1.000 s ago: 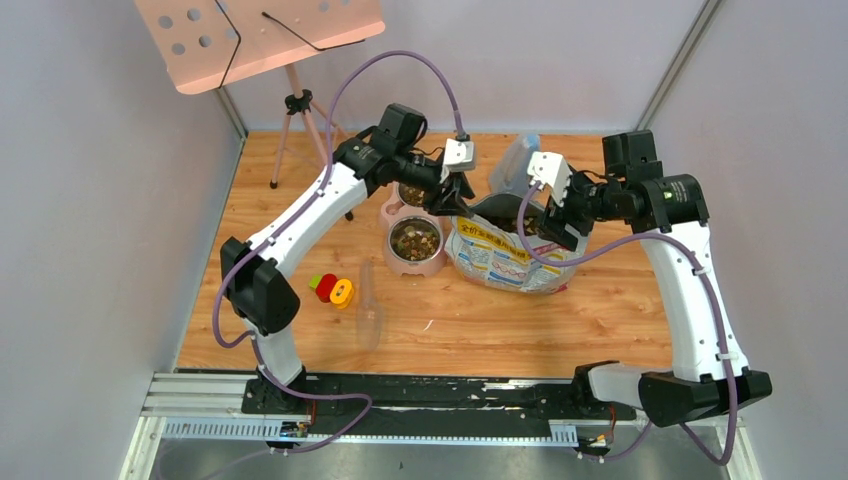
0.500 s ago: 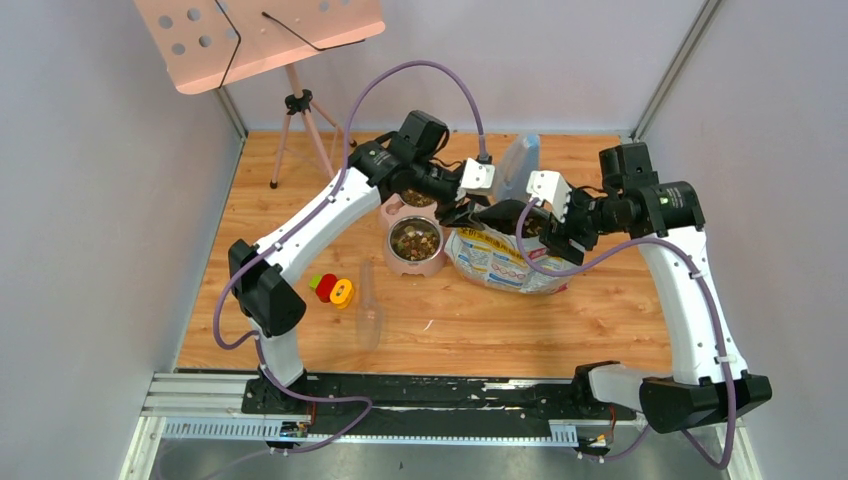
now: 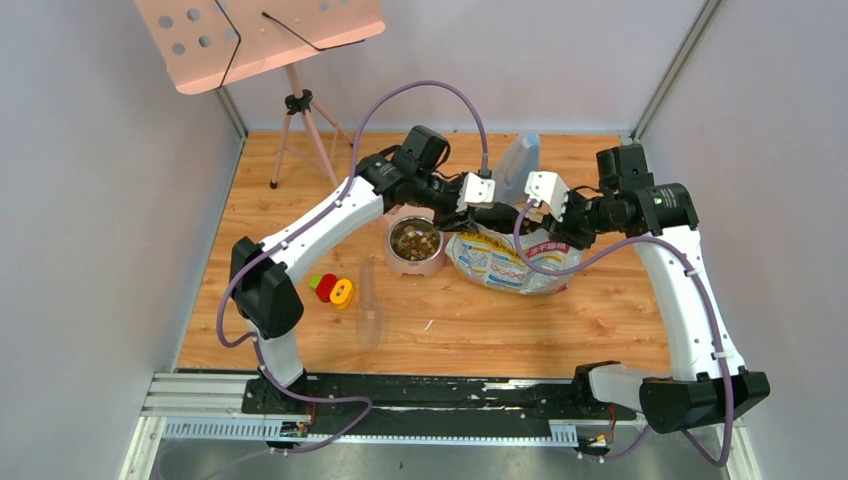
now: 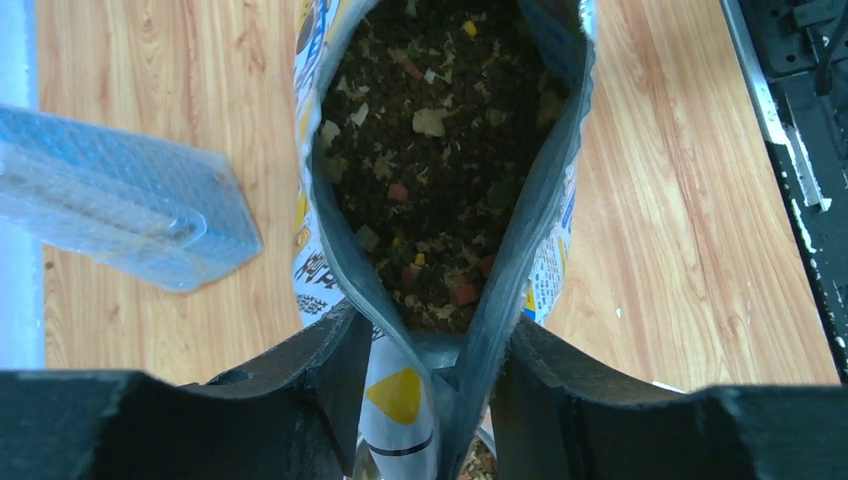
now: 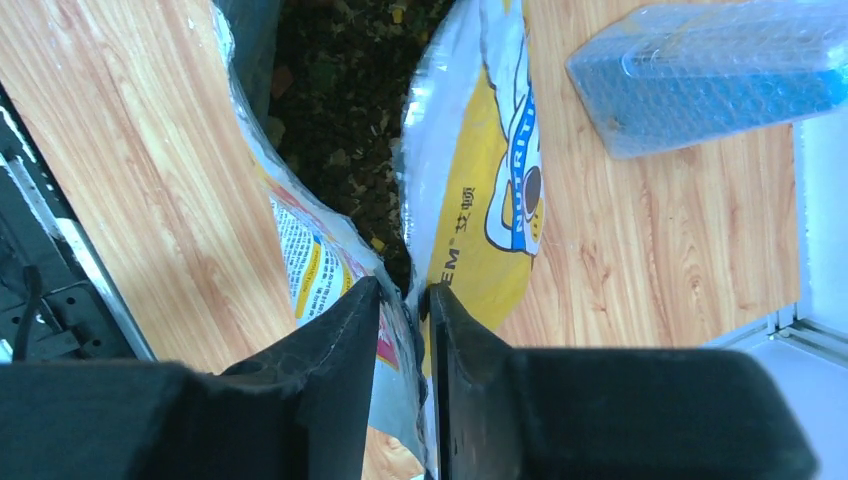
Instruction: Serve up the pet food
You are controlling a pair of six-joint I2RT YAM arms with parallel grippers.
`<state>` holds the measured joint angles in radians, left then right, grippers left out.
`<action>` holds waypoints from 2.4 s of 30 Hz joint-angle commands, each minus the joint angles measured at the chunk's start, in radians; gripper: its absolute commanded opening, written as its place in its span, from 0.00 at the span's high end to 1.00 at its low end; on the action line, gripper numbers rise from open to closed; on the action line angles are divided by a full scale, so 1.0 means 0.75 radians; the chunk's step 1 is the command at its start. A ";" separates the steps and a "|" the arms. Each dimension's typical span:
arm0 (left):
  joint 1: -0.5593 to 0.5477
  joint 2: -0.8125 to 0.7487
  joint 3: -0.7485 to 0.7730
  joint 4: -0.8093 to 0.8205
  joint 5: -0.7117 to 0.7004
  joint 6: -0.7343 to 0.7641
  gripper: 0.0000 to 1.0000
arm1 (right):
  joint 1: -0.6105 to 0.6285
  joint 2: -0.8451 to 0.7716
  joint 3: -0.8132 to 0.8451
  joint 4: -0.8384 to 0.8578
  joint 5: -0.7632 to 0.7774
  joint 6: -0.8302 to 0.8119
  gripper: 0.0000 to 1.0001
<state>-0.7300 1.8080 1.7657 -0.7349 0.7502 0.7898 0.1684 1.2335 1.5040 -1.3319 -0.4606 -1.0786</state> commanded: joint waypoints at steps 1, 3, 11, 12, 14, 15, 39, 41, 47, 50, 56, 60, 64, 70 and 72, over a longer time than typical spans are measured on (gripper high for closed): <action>-0.006 -0.081 0.035 0.082 0.055 -0.032 0.52 | -0.005 -0.021 -0.018 0.075 -0.002 -0.020 0.81; -0.006 -0.082 0.051 0.083 0.087 -0.041 0.65 | -0.005 -0.011 -0.017 0.070 0.005 -0.019 0.92; 0.115 0.001 0.303 -0.187 0.131 -0.043 1.00 | -0.230 0.099 0.289 -0.090 -0.084 -0.148 1.00; 0.123 0.012 0.328 -0.204 0.129 -0.055 1.00 | -0.276 0.123 0.334 -0.106 -0.114 -0.143 1.00; 0.129 0.020 0.347 -0.216 0.124 -0.067 1.00 | -0.304 0.143 0.358 -0.116 -0.148 -0.125 1.00; 0.122 0.008 0.330 -0.165 0.127 -0.087 1.00 | -0.303 0.139 0.345 -0.102 -0.172 -0.111 1.00; -0.055 0.088 0.217 0.224 0.240 -0.441 0.78 | -0.302 0.021 0.117 0.116 -0.248 0.006 1.00; -0.055 0.086 0.220 0.223 0.250 -0.440 0.94 | -0.300 0.006 0.090 0.115 -0.276 0.010 0.90; -0.054 0.079 0.232 0.220 0.234 -0.453 1.00 | -0.235 0.022 0.027 0.166 -0.363 0.133 0.53; -0.055 0.078 0.232 0.251 0.205 -0.504 1.00 | -0.137 0.042 0.023 0.199 -0.400 0.163 0.50; -0.056 0.073 0.222 0.334 0.163 -0.591 0.93 | -0.104 0.113 0.028 0.264 -0.506 0.268 0.51; -0.056 0.074 0.218 0.340 0.144 -0.603 0.78 | -0.106 0.138 0.010 0.287 -0.563 0.311 0.63; -0.054 0.081 0.217 0.318 0.180 -0.614 0.70 | -0.104 0.140 -0.028 0.295 -0.616 0.341 0.79; -0.049 0.110 0.218 0.213 0.277 -0.556 0.66 | -0.105 0.119 -0.065 0.311 -0.648 0.354 0.99; -0.049 0.109 0.205 0.223 0.261 -0.539 0.70 | -0.105 0.111 -0.067 0.310 -0.656 0.352 1.00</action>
<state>-0.7662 1.8835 1.8957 -0.5659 0.9154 0.3595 0.0883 1.3388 1.4601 -1.1481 -0.8852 -0.8230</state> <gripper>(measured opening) 0.340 0.023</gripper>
